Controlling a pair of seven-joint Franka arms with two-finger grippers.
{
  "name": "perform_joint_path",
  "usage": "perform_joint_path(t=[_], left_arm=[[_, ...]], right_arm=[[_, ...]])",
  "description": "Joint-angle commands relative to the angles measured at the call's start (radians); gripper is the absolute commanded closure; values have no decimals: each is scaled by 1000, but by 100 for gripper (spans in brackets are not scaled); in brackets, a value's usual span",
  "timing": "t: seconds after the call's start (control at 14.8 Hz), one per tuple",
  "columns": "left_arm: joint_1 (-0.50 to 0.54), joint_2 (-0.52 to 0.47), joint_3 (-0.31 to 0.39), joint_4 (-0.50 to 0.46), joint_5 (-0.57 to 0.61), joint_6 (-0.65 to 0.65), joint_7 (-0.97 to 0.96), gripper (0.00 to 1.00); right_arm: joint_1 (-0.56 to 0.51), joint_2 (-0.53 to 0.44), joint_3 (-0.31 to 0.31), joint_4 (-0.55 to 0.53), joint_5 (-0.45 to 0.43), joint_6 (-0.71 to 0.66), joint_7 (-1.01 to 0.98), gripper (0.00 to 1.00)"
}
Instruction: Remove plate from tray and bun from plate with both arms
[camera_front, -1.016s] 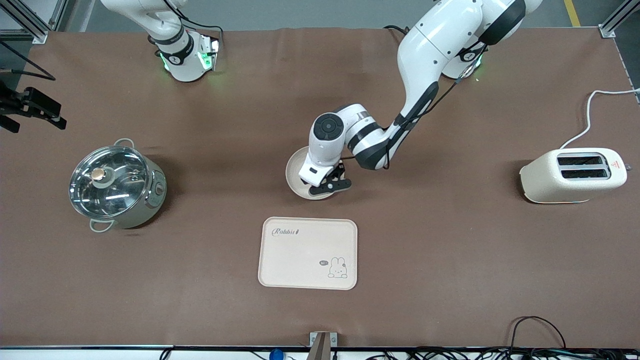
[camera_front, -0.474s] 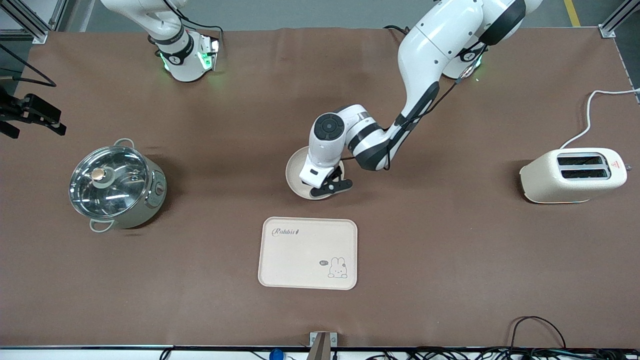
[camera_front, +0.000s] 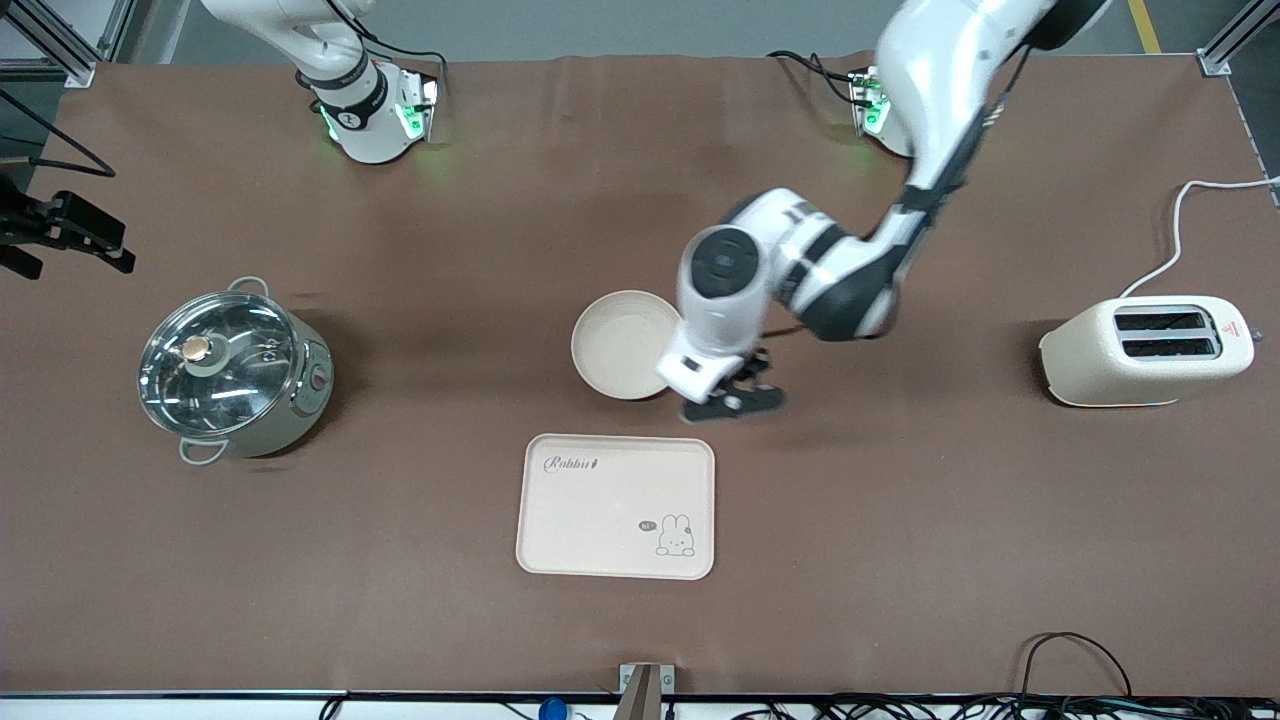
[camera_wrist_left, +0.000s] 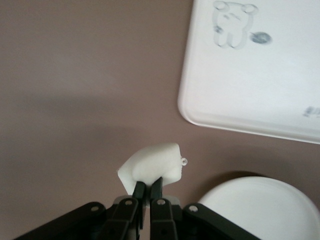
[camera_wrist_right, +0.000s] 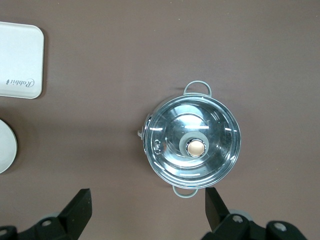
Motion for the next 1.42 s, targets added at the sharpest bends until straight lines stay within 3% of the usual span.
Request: perform_joint_path(t=[0.0, 0.2, 0.54, 0.74, 0.81, 0.95, 1.08, 1.15, 1.35], left_arm=[[129, -84, -6, -125, -16, 17, 199, 100], [289, -130, -13, -231, -19, 126, 425, 100], [614, -113, -105, -404, -19, 365, 710, 99], [645, -64, -102, -436, -19, 422, 723, 93], [644, -48, -102, -436, -19, 424, 703, 83], [647, -37, -102, -434, -16, 424, 683, 49], [645, -34, -102, -432, -10, 424, 682, 28], [645, -34, -102, -431, -9, 424, 692, 0], [624, -63, -108, -364, 7, 365, 698, 0]], right_arm=[[-10, 6, 14, -4, -11, 8, 3, 0], [-11, 12, 14, 5, -4, 8, 3, 0], [-7, 12, 15, 10, 6, 8, 10, 0], [-5, 14, 15, 10, 7, 8, 9, 0], [-3, 14, 15, 10, 7, 8, 9, 0], [-5, 15, 15, 10, 7, 8, 9, 0], [-3, 20, 15, 10, 7, 8, 8, 0], [-3, 26, 15, 10, 9, 11, 9, 0], [6, 40, 15, 10, 7, 35, 11, 0]])
